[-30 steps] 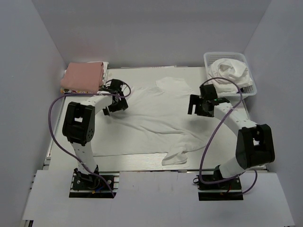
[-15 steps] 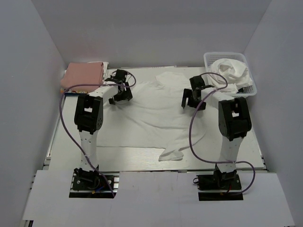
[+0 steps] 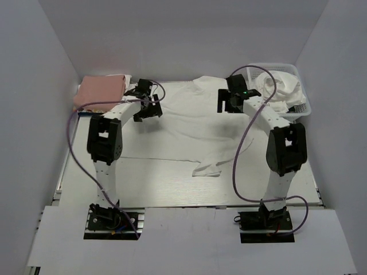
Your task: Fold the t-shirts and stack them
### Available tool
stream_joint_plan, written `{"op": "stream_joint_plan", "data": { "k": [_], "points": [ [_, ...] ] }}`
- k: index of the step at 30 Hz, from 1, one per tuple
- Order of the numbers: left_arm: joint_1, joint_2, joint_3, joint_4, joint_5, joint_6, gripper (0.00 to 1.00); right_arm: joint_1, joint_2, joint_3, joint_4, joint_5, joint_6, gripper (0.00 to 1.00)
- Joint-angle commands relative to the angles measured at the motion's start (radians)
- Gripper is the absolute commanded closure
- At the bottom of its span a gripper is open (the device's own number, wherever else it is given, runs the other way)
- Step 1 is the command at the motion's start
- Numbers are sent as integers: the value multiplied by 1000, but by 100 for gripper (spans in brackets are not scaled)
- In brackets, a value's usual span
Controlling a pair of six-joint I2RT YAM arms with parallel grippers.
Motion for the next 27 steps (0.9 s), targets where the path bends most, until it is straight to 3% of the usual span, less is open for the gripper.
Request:
{"op": "stream_joint_plan", "data": {
  "k": [1, 6, 8, 13, 19, 21, 24, 25, 27],
  "points": [
    [-8, -326, -213, 82, -6, -35, 0, 120, -194, -136, -13, -38, -27, 10],
    [-8, -696, -656, 120, -67, -170, 0, 393, -260, -272, -183, -61, 80, 10],
    [-8, -765, -771, 93, -78, -228, 0, 485, -272, -308, -203, -64, 134, 10],
    [2, -919, -919, 22, -103, -289, 0, 645, -211, -351, -194, -120, 281, 10],
    [-7, -1057, -1000, 23, -95, -353, 0, 673, -82, -349, -164, -15, 415, 14],
    [-7, -1066, -1000, 36, -48, -344, 0, 671, -62, -346, -153, 9, 435, 26],
    [-7, -1066, -1000, 13, -48, -344, 0, 666, -42, -343, -162, 18, 455, 32],
    [-7, -1057, -1000, 13, -66, -344, 0, 665, -46, -349, -159, 20, 461, 61],
    [-7, -1045, -1000, 2, -89, -344, 0, 671, -84, -358, -176, 46, 481, 100]
  ]
}}
